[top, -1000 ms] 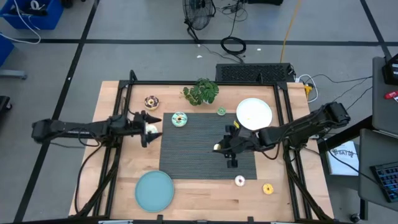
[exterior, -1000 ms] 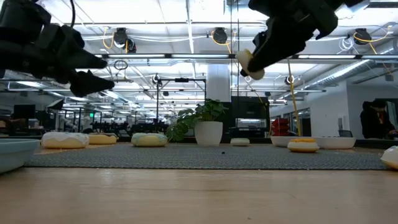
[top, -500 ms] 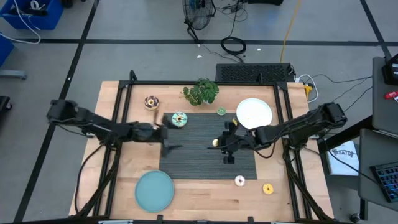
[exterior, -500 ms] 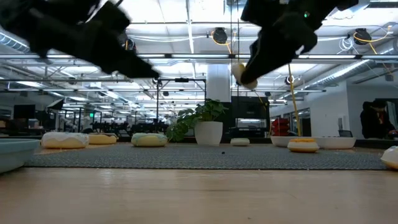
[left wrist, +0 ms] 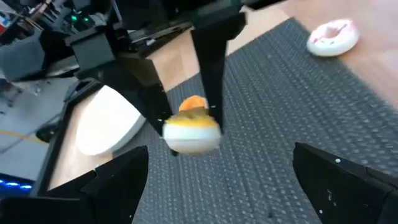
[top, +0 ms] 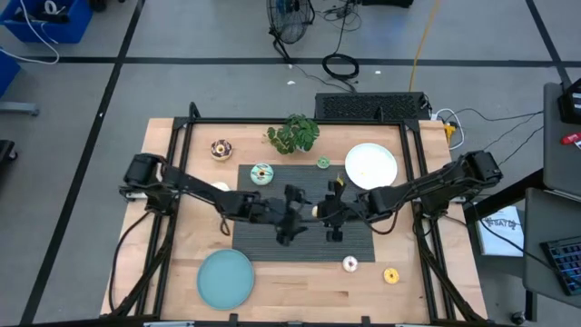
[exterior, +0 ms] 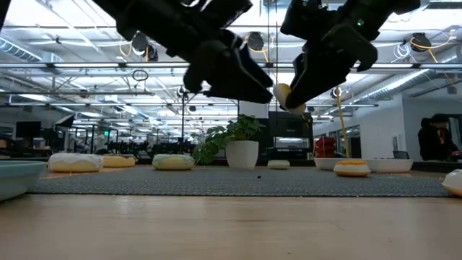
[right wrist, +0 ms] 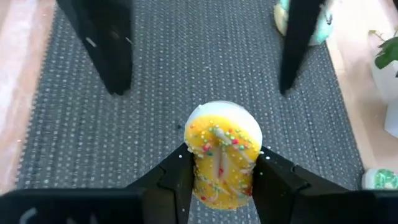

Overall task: Pick & Place donuts
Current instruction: Put the top small yellow donut on the blue plate

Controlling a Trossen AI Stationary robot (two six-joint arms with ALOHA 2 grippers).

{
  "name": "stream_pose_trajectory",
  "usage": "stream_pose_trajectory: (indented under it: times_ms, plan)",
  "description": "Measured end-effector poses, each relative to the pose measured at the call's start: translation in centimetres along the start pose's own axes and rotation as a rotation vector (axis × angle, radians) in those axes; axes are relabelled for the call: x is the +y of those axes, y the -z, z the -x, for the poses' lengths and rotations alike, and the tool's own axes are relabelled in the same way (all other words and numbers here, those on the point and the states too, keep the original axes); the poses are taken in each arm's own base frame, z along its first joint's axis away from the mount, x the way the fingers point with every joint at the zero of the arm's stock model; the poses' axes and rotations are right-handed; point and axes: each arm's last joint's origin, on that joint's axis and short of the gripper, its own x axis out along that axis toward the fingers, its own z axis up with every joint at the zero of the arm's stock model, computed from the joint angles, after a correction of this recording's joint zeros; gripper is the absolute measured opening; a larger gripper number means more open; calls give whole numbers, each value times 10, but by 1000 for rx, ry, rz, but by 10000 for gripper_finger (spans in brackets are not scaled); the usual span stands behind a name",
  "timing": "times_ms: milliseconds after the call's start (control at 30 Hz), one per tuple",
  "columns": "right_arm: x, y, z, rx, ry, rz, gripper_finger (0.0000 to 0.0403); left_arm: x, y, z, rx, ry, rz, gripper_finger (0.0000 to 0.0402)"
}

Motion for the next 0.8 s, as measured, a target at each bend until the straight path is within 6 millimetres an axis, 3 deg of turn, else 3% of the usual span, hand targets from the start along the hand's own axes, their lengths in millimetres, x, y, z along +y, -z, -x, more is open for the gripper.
stream_pose_trajectory:
  times_ms: [367,800]
  plan:
    - [10,0,3,-18,-24,-11,125,16,-2,-8,-20,0,24,392]
    - [9,0,3,-20,-21,-9,125,13,-3,-8,-63,93,42,380]
